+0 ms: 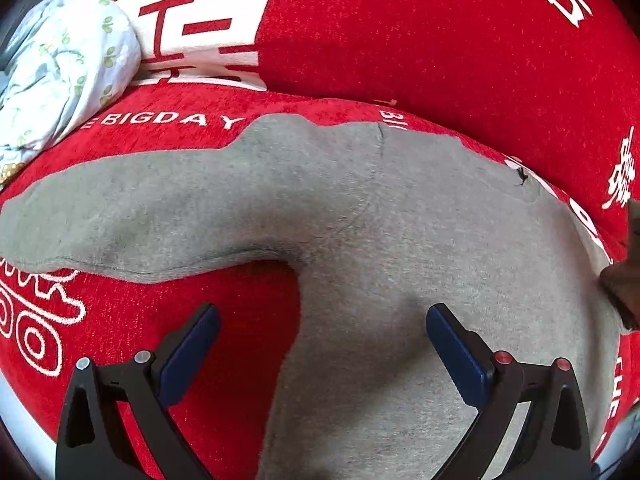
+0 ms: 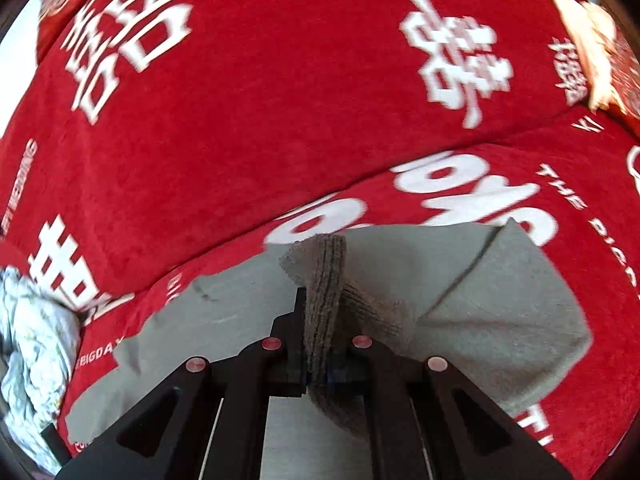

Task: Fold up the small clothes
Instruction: 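Carry the sleeve across the sweater body with the right tool and open it, then move the left tool to the other sleeve cuff and close on it, then lift the held sleeve with the left tool and carry it over the sweater body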

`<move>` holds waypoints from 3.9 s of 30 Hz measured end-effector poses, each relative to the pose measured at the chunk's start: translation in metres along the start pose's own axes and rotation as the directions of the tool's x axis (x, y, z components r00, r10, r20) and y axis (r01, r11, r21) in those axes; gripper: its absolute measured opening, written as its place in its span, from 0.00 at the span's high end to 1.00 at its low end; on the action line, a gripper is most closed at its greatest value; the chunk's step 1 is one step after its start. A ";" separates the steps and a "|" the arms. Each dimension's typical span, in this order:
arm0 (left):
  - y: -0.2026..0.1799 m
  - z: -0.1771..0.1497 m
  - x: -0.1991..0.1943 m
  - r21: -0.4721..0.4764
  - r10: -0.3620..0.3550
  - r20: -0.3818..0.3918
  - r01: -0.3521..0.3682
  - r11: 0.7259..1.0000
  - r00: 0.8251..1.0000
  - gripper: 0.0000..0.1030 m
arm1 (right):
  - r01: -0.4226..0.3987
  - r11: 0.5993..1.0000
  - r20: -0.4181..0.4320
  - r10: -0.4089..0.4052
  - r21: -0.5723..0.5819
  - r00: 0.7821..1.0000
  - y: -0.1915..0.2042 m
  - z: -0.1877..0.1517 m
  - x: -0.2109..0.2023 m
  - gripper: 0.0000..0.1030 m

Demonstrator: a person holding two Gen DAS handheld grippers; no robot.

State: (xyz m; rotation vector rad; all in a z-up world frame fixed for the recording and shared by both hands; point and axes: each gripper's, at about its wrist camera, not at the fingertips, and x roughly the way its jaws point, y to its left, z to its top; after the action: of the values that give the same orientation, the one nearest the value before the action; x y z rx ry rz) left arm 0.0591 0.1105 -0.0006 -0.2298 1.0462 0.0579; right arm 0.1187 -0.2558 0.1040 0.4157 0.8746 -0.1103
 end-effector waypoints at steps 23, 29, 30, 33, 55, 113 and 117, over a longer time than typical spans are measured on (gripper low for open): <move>0.053 0.010 -0.007 -0.159 -0.032 0.031 0.036 0.987 0.999 0.00 | -0.115 0.969 -0.126 0.089 -0.219 0.988 0.182 -0.066 0.084 0.94; 0.061 0.011 -0.007 -0.185 -0.037 0.030 0.042 0.982 0.999 0.00 | -0.119 0.957 -0.177 0.074 -0.264 0.981 0.194 -0.094 0.104 0.93; 0.062 0.011 -0.006 -0.189 -0.040 0.029 0.045 0.981 0.999 0.00 | -0.127 0.955 -0.191 0.076 -0.268 0.979 0.194 -0.100 0.106 0.90; 0.064 0.012 -0.005 -0.203 -0.051 0.027 0.056 0.978 0.998 0.00 | -0.186 0.948 -0.253 0.120 -0.258 0.960 0.197 -0.113 0.112 0.72; 0.041 0.008 0.000 -0.153 0.000 0.011 0.002 0.988 1.000 0.00 | 0.149 0.915 -0.033 -0.174 -0.375 0.984 0.067 -0.099 0.055 0.23; 0.291 0.069 -0.063 -0.603 0.359 0.036 -0.266 0.752 0.933 0.83 | -0.106 0.821 -0.144 0.030 -0.560 0.989 0.188 -0.151 0.092 0.11; 0.273 0.082 -0.086 -0.562 0.345 0.087 -0.240 0.791 0.934 0.83 | -0.139 0.829 -0.171 0.053 -0.542 0.984 0.184 -0.146 0.082 0.11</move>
State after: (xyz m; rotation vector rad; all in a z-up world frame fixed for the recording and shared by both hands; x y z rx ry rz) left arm 0.0427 0.3992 0.0689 -0.5673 0.8490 0.6618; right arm 0.1145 -0.0237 0.0154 -0.0817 0.9854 0.2715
